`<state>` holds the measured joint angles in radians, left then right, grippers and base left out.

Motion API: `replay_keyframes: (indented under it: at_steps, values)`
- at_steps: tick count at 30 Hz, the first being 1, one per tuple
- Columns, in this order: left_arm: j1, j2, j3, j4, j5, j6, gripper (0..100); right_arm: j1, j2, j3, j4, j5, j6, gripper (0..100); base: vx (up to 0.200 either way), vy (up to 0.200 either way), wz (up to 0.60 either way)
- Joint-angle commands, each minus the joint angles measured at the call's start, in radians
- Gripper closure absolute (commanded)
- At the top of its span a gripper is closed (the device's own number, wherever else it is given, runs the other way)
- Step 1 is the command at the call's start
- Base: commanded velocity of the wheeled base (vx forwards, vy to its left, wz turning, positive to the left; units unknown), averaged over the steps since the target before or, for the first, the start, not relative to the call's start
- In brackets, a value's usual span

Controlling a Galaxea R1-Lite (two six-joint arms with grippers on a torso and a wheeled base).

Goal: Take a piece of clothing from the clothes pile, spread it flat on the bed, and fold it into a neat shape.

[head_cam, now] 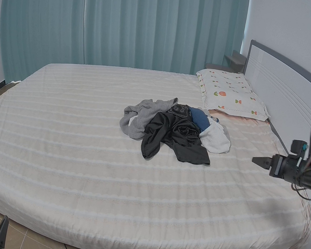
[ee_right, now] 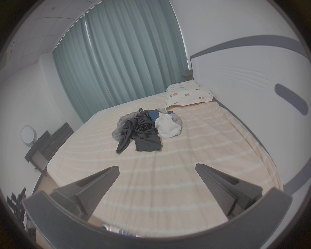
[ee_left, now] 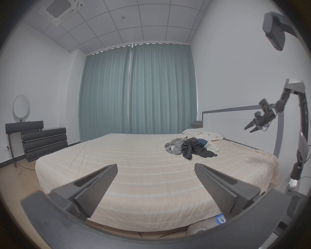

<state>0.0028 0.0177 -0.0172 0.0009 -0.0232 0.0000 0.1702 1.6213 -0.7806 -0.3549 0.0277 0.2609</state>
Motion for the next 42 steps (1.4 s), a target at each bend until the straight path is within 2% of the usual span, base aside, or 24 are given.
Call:
replay_keyframes:
  at_steps: [1, 12, 18, 26, 37, 38, 42]
  values:
    - [0.000, -0.018, 0.014, -0.001, 0.000, 0.000, 0, 0.087, 0.776, -0.586, -0.093, -0.112, 0.146, 0, 0.000, 0.000, 0.00]
    - [0.000, -0.018, 0.014, 0.001, 0.000, 0.000, 0, 0.087, 1.039, -1.013, 0.106, -0.112, 0.221, 0, 0.000, 0.000, 0.00]
    - [0.000, -0.018, 0.014, 0.001, 0.000, 0.000, 0, 0.081, 1.138, -1.184, 0.180, -0.112, 0.259, 0, 0.000, 0.000, 0.00]
    - [0.000, -0.018, 0.014, 0.001, 0.000, 0.000, 0, 0.089, 1.172, -1.219, 0.203, -0.109, 0.284, 0, 0.000, 0.000, 0.00]
    - [0.000, -0.018, 0.016, 0.001, 0.000, 0.000, 0, 0.097, 1.175, -1.219, 0.119, -0.095, 0.282, 0, 0.000, 0.000, 0.00]
    - [0.000, -0.018, 0.014, -0.001, 0.000, 0.000, 0, 0.098, 1.175, -1.219, 0.117, -0.095, 0.281, 100, 0.000, 0.000, 0.00]
    - [0.000, -0.018, 0.016, 0.001, 0.000, 0.000, 0, 0.107, 1.181, -1.219, 0.054, -0.095, 0.281, 100, 0.000, 0.000, 0.00]
